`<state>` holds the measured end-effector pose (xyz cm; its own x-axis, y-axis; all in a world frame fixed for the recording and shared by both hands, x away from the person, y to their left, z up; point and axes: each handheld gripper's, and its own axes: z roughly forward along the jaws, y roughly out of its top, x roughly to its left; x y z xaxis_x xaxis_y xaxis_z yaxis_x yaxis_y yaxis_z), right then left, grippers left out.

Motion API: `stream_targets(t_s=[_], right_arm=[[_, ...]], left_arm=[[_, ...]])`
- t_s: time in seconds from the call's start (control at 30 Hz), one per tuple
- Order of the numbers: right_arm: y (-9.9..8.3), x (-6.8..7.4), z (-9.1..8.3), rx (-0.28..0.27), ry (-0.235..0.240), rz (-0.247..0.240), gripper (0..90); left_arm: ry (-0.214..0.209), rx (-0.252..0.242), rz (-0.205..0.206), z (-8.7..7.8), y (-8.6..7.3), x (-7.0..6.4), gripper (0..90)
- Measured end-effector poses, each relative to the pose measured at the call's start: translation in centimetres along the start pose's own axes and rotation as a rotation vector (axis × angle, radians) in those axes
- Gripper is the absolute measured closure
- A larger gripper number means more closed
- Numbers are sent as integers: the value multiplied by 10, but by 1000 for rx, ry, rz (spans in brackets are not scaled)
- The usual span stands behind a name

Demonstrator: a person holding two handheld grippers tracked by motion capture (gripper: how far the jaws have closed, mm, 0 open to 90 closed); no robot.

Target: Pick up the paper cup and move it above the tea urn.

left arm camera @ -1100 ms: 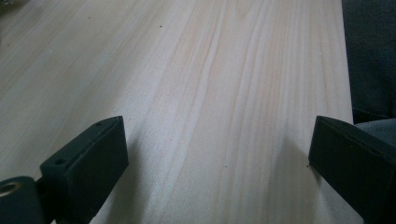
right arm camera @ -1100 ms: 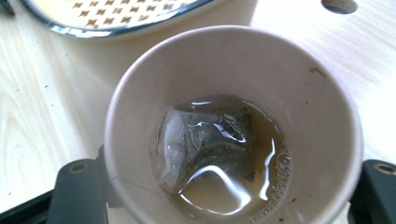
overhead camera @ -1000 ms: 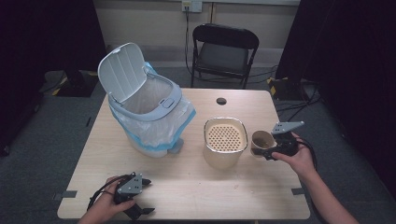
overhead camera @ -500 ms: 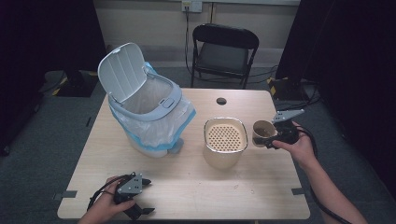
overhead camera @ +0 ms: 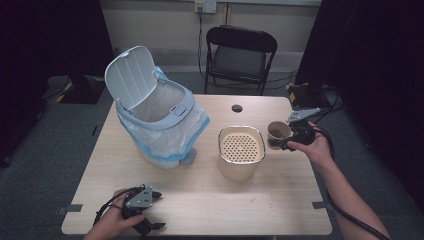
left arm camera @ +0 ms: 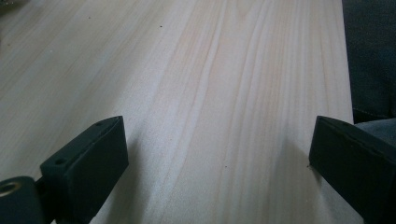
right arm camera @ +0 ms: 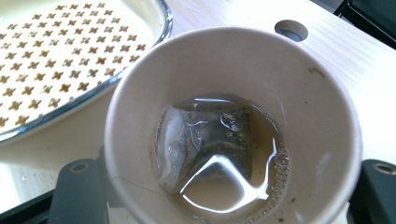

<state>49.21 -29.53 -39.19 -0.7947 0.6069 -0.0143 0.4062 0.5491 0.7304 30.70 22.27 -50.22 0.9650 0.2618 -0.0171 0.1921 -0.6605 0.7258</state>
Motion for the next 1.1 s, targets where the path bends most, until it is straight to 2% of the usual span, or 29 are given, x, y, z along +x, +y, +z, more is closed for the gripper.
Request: stream_targets(t_s=[0.43,0.8,1.1], right_arm=[[22,-9,3,5,-9,-28,276],[39,-21,3,-17,-19,-70,276],[51,-23,6,-33,-2,-87,276]], left_arm=[[-1,-3,1,0,0,0,40],[1,-4,3,0,0,0,39],[4,1,6,0,0,0,37]])
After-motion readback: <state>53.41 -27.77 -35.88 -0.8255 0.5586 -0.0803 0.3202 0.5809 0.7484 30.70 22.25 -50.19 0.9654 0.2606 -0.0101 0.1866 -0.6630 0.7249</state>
